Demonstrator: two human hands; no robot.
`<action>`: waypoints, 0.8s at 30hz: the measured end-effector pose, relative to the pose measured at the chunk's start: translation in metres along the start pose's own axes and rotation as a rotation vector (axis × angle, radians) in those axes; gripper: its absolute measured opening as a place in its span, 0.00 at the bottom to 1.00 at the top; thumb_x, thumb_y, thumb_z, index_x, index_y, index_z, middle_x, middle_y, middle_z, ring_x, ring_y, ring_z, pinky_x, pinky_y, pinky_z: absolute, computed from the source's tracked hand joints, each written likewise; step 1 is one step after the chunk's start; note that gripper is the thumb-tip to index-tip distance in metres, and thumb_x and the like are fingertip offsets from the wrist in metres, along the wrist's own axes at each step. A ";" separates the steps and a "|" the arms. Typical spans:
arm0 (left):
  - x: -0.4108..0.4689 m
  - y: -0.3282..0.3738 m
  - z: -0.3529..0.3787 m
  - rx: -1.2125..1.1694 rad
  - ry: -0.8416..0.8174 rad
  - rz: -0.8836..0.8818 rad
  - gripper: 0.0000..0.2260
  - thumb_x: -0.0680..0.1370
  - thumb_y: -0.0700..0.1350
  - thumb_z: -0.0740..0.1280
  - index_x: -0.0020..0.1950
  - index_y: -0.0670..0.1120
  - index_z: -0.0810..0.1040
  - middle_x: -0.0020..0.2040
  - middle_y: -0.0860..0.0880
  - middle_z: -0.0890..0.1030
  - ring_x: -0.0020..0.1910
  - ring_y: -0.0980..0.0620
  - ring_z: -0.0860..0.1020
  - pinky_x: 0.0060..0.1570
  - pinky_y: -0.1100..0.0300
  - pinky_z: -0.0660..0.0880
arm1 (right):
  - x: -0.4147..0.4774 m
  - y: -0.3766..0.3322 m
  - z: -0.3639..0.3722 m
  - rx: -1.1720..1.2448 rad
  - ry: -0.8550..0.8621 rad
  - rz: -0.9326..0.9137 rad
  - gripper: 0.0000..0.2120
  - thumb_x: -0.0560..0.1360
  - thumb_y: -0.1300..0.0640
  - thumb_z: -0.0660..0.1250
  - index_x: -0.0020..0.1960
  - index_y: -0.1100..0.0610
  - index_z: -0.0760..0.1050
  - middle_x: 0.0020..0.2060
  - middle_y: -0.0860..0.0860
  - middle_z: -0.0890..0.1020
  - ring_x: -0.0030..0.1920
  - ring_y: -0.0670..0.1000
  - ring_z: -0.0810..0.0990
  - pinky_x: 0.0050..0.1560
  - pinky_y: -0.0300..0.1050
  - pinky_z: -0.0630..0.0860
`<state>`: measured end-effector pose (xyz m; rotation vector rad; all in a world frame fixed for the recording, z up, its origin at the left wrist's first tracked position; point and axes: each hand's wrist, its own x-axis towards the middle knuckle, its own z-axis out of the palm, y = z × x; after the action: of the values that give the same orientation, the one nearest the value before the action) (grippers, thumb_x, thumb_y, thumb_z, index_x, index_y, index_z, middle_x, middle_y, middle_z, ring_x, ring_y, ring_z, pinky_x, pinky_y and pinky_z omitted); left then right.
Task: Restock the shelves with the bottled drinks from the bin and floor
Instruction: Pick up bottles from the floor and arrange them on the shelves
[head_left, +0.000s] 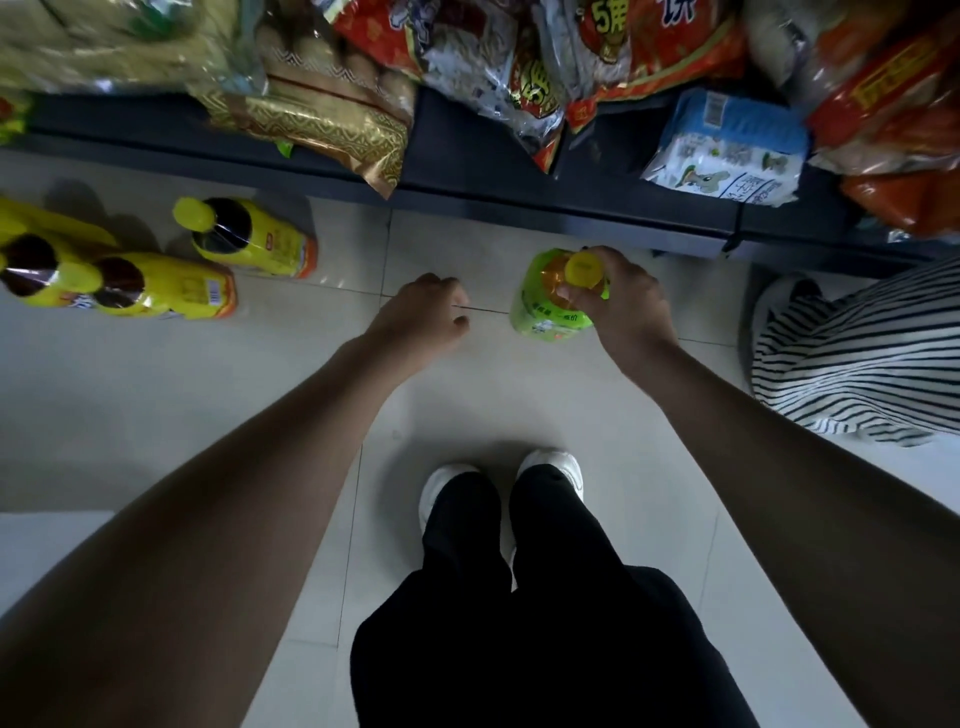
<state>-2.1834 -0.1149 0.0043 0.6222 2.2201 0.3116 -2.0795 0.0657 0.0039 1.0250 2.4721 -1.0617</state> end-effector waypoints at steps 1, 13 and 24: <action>-0.009 0.003 -0.003 -0.024 0.007 0.000 0.15 0.77 0.44 0.63 0.63 0.42 0.74 0.63 0.43 0.75 0.61 0.46 0.74 0.60 0.55 0.72 | -0.006 -0.006 -0.008 -0.007 0.004 -0.004 0.23 0.74 0.49 0.68 0.67 0.54 0.70 0.59 0.57 0.78 0.58 0.57 0.75 0.47 0.41 0.66; -0.149 0.055 -0.099 -0.276 0.124 0.058 0.14 0.76 0.44 0.67 0.61 0.42 0.76 0.60 0.45 0.78 0.60 0.50 0.76 0.50 0.66 0.67 | -0.115 -0.119 -0.146 0.045 0.153 -0.088 0.20 0.73 0.46 0.69 0.61 0.55 0.75 0.54 0.54 0.81 0.57 0.55 0.78 0.55 0.45 0.72; -0.292 0.134 -0.211 -0.470 0.219 0.156 0.14 0.76 0.44 0.67 0.61 0.41 0.75 0.60 0.45 0.78 0.61 0.50 0.75 0.55 0.64 0.68 | -0.247 -0.226 -0.290 0.142 0.270 -0.249 0.14 0.74 0.49 0.68 0.55 0.58 0.77 0.47 0.53 0.81 0.49 0.52 0.79 0.44 0.39 0.69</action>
<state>-2.1327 -0.1600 0.3825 0.5185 2.1914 0.9891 -2.0493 0.0390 0.4453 0.9739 2.8360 -1.2626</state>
